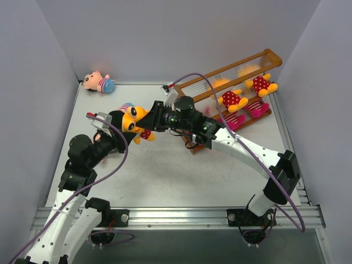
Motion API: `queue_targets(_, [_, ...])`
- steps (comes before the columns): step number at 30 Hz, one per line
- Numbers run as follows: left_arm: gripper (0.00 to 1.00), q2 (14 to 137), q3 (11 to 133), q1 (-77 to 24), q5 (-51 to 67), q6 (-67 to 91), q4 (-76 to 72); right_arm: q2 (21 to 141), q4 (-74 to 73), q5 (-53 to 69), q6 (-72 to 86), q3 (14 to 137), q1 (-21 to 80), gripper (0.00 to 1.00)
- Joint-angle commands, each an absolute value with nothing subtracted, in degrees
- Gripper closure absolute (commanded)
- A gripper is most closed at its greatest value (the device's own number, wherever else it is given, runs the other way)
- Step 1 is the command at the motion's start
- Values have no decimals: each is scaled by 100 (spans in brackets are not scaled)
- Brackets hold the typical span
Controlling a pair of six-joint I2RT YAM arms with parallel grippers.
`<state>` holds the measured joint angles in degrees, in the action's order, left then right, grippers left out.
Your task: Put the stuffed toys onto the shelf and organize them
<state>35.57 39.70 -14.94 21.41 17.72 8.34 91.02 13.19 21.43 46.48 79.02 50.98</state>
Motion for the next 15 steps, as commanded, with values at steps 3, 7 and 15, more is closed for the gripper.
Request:
queue_targets(3, [94,3507,3938,-1485,2013,2004,351,8974,1573,2049,4518,7814,5133,65])
queue_targets(7, [98,3463,3955,-1494,1899,2275,615,8790,1459,1724,4203,7831,5142,40])
queue_targets(15, [98,3568,4157,-1485,1485,3470,1222,8087,1327,1143,3034,7533,5142,30])
